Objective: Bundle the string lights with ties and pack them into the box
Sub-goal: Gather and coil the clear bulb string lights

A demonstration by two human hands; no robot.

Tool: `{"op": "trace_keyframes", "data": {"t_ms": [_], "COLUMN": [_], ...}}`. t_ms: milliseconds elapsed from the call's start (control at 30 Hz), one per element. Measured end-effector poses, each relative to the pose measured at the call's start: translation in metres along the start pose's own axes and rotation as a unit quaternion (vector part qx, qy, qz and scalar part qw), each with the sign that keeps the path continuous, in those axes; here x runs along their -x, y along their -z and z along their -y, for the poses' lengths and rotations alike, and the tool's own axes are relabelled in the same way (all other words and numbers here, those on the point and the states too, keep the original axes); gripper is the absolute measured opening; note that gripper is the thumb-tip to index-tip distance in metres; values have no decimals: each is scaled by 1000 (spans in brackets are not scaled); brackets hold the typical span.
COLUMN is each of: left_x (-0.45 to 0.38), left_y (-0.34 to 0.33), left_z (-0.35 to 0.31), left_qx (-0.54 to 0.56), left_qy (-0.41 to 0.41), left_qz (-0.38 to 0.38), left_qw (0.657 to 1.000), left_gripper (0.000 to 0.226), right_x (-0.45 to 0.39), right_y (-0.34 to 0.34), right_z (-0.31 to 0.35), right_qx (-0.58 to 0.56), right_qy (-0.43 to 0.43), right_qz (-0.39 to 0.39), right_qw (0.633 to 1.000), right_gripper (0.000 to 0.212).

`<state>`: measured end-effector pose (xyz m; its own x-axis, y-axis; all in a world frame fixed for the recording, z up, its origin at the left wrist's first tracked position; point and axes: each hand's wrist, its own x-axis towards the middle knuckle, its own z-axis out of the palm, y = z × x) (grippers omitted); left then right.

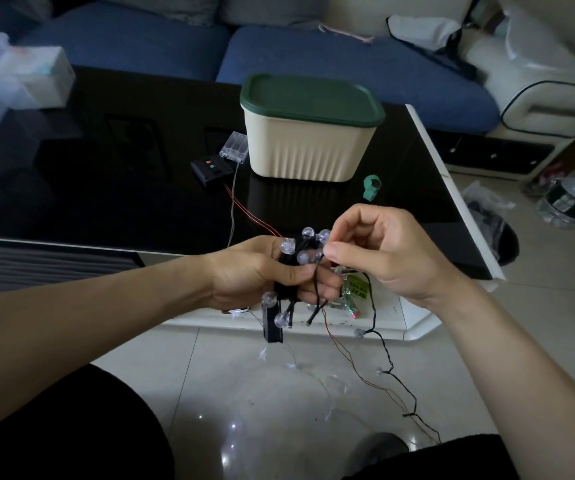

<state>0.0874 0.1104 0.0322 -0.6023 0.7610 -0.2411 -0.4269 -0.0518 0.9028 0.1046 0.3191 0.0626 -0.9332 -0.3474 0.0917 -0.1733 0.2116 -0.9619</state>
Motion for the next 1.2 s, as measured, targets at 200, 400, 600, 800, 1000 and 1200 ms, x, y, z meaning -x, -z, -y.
{"op": "trace_keyframes", "data": {"t_ms": [200,400,600,800,1000,1200], "left_x": [-4,-4,-4,-4,2,1], "left_y": [0,-4,-10,-6,-8,-7], "left_z": [-1,-1,-3,-6,-11,-16], "left_qx": [34,66,52,26,64,56], "left_qy": [-21,-3,16,29,57,40], "left_qz": [-6,-2,-41,-82,-47,-74], "left_qw": [999,998,998,996,995,995], "left_gripper": [29,37,34,36,40,38], "right_x": [0,1,1,-1,-2,-5], "right_y": [-1,-2,-14,-21,-24,-26], "right_z": [0,-1,-5,-2,-1,-2], "right_qx": [12,71,107,138,165,187], "right_qy": [27,21,29,53,75,52], "right_qz": [-36,-28,-67,-132,-171,-179], "right_qw": [999,997,992,980,968,964], "right_gripper": [14,18,19,19,27,33]}}
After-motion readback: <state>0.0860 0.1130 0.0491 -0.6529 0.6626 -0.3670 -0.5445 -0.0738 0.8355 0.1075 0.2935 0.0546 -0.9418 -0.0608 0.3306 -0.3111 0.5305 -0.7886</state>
